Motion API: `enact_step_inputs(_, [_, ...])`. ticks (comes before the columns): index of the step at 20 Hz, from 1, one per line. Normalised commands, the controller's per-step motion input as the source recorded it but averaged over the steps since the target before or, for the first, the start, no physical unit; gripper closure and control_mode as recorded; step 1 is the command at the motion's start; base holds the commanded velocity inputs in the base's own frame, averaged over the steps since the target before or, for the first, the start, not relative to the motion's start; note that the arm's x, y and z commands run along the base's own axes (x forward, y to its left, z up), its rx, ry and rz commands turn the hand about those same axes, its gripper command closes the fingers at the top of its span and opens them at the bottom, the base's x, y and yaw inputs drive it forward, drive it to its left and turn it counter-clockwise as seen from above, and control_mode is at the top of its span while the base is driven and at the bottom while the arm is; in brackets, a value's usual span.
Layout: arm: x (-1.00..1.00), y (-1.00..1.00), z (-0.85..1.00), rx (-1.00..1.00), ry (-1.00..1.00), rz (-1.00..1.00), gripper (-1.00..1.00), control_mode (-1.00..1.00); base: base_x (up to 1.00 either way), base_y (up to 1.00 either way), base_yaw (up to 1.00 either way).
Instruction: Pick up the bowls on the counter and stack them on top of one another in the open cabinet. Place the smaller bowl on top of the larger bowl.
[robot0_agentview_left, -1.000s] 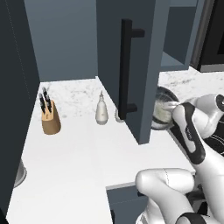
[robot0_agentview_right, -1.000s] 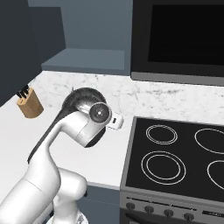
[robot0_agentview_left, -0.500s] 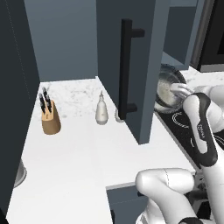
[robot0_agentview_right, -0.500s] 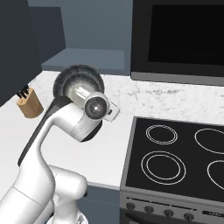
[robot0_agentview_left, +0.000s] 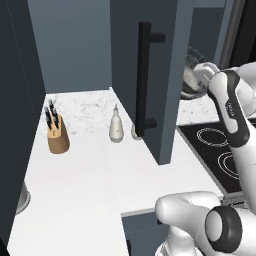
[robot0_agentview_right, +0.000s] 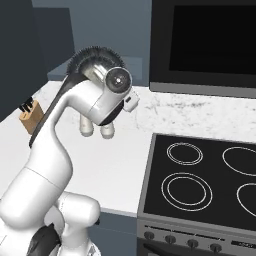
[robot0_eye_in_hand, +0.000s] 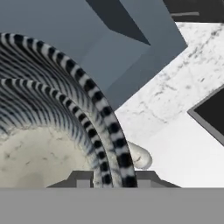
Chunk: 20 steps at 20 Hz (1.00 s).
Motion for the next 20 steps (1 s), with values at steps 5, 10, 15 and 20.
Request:
enact_step_inputs(5, [0.6, 0.02, 0.72, 0.16, 0.18, -0.11, 1.0, -1.0, 0.0, 0.0, 0.0])
enact_step_inputs(10, [0.36, 0.16, 0.36, 0.0, 0.14, -0.09, 1.0, -1.0, 0.0, 0.0, 0.0])
enact_step_inputs(15, [0.31, 0.17, -0.26, -0.01, -0.06, -0.01, 1.0, -1.0, 0.0, 0.0, 0.0])
enact_step_inputs(20, [0.65, 0.19, -0.01, 0.0, -0.04, -0.12, 1.0, -1.0, 0.0, 0.0, 0.0])
